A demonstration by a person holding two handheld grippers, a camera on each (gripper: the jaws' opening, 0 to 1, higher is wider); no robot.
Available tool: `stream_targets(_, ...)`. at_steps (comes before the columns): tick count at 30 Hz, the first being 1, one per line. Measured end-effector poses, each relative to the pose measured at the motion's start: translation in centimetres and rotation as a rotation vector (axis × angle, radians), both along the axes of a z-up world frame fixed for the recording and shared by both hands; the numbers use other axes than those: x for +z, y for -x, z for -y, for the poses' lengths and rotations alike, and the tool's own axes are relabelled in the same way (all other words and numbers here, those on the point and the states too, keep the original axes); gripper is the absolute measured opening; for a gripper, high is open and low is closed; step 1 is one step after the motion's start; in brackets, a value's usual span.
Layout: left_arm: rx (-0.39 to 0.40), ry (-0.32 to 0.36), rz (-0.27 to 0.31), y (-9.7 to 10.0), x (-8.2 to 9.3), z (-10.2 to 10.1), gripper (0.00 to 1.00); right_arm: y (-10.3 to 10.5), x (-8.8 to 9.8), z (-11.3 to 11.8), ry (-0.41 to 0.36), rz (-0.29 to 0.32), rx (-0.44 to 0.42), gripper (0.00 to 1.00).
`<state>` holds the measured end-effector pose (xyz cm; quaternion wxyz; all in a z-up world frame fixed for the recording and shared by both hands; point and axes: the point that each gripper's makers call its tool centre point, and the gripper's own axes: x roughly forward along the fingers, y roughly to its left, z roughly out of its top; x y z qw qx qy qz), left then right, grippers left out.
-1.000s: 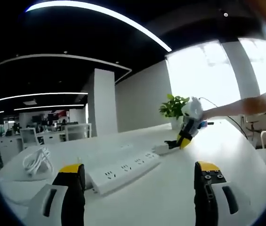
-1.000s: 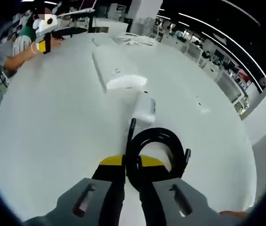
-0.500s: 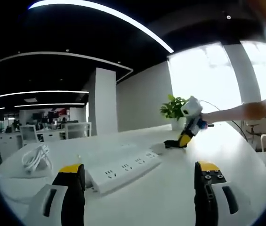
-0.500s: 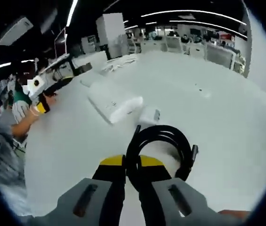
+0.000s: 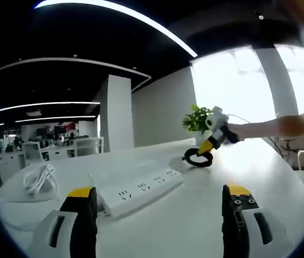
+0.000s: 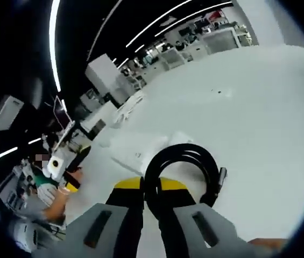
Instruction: Straighten the power strip on the desk, plug the charger into it
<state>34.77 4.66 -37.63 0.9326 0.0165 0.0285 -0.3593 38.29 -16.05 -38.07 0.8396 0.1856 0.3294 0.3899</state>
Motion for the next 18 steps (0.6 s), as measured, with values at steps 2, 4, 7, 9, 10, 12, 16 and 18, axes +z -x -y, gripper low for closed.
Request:
stream_targets(2, -0.002, -0.001, -0.007, 0.0, -0.2, 0.0, 0.98, 0.3, 0.5, -0.3, -0.061, -0.032, -0.039, 0.07)
stream_targets(4, -0.002, -0.001, -0.013, -0.1, -0.4, 0.0, 0.98, 0.7, 1.1, -0.6, -0.128, -0.054, -0.07, 0.07)
stream_targets(7, 0.0, -0.007, -0.015, -0.1, -0.5, 0.0, 0.98, 1.6, 1.7, -1.0, -0.215, -0.099, -0.126, 0.07)
stream_targets(9, -0.001, -0.007, -0.013, -0.1, -0.4, 0.0, 0.98, 2.2, 1.7, -1.4, -0.23, -0.095, -0.136, 0.07)
stream_targets(10, -0.003, -0.009, -0.013, 0.0, -0.5, 0.1, 0.98, 2.5, 1.8, -1.6, -0.253, -0.109, -0.16, 0.07)
stream_targets(12, -0.006, -0.02, -0.012, 0.0, -0.6, 0.2, 0.98, 3.3, 2.1, -2.1, -0.284, -0.119, -0.189, 0.07)
stream_targets(16, -0.007, -0.052, -0.003, 0.1, -0.9, 0.4, 0.98, 4.8, 3.2, -3.0, -0.378, -0.133, -0.261, 0.07)
stream_targets(18, -0.009, -0.058, -0.001, 0.1, -1.0, 0.4, 0.98, 5.7, 3.7, -3.7, -0.398, -0.127, -0.279, 0.07)
